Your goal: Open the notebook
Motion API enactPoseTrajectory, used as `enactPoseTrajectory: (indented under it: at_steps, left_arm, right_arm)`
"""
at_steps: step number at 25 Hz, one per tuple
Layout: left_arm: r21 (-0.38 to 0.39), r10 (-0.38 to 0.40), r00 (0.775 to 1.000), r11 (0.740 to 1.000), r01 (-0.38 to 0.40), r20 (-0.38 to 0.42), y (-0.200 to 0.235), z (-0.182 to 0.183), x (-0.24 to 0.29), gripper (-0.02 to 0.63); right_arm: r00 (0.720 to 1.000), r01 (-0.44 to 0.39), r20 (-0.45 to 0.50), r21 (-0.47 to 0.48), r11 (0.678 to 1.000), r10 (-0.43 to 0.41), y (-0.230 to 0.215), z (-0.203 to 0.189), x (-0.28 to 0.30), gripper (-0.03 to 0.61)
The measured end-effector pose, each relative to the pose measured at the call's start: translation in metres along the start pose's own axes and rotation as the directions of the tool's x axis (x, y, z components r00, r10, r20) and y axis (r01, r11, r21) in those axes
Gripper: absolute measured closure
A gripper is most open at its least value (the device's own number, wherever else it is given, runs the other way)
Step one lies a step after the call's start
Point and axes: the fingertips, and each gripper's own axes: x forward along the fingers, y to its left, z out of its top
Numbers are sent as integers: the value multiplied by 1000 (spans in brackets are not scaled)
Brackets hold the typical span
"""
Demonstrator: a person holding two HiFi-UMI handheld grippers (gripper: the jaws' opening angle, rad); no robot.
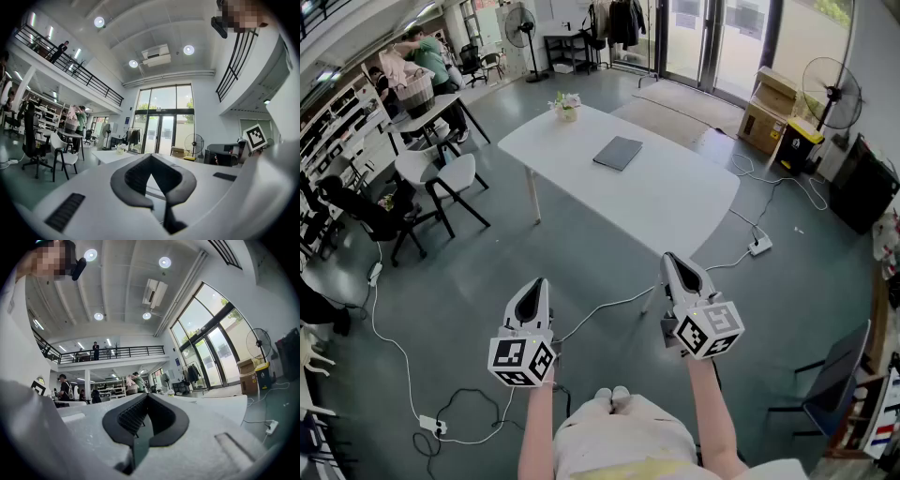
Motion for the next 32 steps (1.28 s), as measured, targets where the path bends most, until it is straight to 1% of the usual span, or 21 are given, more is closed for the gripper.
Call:
enactPoseTrajectory:
  at_steps: [6,9,11,13,15,17,24,29,32]
  left_arm:
    - [-2,-2,1000,1000,2,0,-5,-3,9,615]
    - [-6,-5,1000,1000,5,-3,-4,-5,12,615]
    - [-10,-9,1000,1000,9,-6,-4,-6,15,615]
    - [-17,-14,1000,1000,13,-12,-8,-9,20,615]
    - [-20,-20,1000,1000,20,-19,-13,-12,26,615]
    - [-23,-23,999,999,23,-27,-15,-13,32,615]
    - [-33,-32,998,999,31,-46,-4,-18,59,615]
    - [-40,-49,997,998,47,-61,5,-23,93,615]
    - [-52,-61,996,997,57,-68,22,-24,118,615]
  right_arm:
    - [999,12,-32,-24,1000,-13,-11,-6,2,573]
    - [998,33,-44,-23,999,-33,-14,-11,3,572]
    - [997,61,-48,-5,998,-61,-20,-14,5,572]
    - [996,79,-49,37,996,-78,-28,-18,7,572]
    - [996,78,-50,73,994,-74,-34,-21,9,572]
    - [996,79,-56,80,994,-74,-38,-23,13,572]
    - [994,81,-83,84,993,-74,-50,-35,38,561]
    - [990,114,-90,84,990,-106,-71,-41,65,548]
    - [987,134,-98,81,988,-126,-80,-45,93,521]
